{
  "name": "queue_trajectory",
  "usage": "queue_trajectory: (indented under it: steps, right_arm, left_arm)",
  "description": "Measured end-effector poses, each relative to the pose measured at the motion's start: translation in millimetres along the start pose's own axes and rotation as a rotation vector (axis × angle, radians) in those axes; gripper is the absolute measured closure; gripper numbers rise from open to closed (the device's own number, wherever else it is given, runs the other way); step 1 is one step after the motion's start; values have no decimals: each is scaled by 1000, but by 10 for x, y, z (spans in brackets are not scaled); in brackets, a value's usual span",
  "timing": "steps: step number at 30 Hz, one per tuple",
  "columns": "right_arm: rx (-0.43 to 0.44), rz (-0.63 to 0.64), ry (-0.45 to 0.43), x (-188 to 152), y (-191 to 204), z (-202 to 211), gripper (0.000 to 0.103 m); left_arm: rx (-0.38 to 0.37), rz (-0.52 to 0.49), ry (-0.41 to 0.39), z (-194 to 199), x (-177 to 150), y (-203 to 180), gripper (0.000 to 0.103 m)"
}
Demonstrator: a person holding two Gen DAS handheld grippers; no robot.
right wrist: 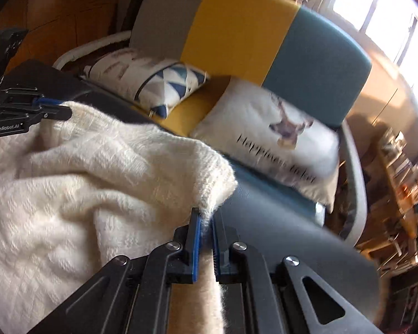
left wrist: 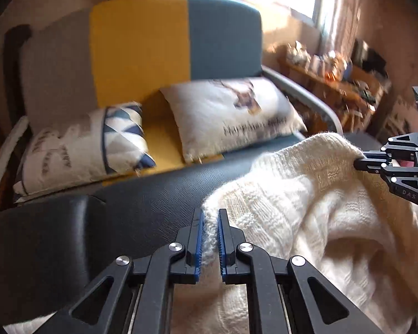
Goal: Fold clothes
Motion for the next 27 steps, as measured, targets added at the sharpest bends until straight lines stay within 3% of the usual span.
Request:
queue_trajectory:
  steps: [3,6,8,11,15,17,19,23,27]
  right_arm:
    - [-72,27,-11,245,-78,-142,97]
    - [-137,58,68,273,-76,-548,97]
    - [-130,58,113,210,-57,-716,86]
    - [-115,51,157,108,-43,-851,83]
    - [-129,27,31,151,-66,-389,79]
    - [-80,12,-26,186,1,-76,79]
    - [36,-3,-39,164,151,194,79]
    - [361,6,52,-86,729,577,79]
    - [493,94,126,-466,1267,939,79]
  left_arm:
    - [56,43,3,-56,56,153,93]
    - [105,107,82,-313,11,399,93]
    - [109,150,147,-476,-89,525,92]
    - [55,219,109,-325,-86,559,89]
    - [-18,352,10,173,-136,619,88]
    - [-25,405,-34,466,-287,665,88]
    - [-28,457,-65,721,-518,724,87]
    - [-62,593,-12,1029,-1160,764,87]
    - [-118,684,51,1179,-1671,664,87]
Point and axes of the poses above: each gripper's, at about its wrist camera, not at the fingertips, and z roughly against the way its jaws point, y to its left, x to its top, the point moved 7 cm from there along -z, roughly the way its jaws point, and after that the axes turned 12 degrees about -x, right-handed, at the moved point
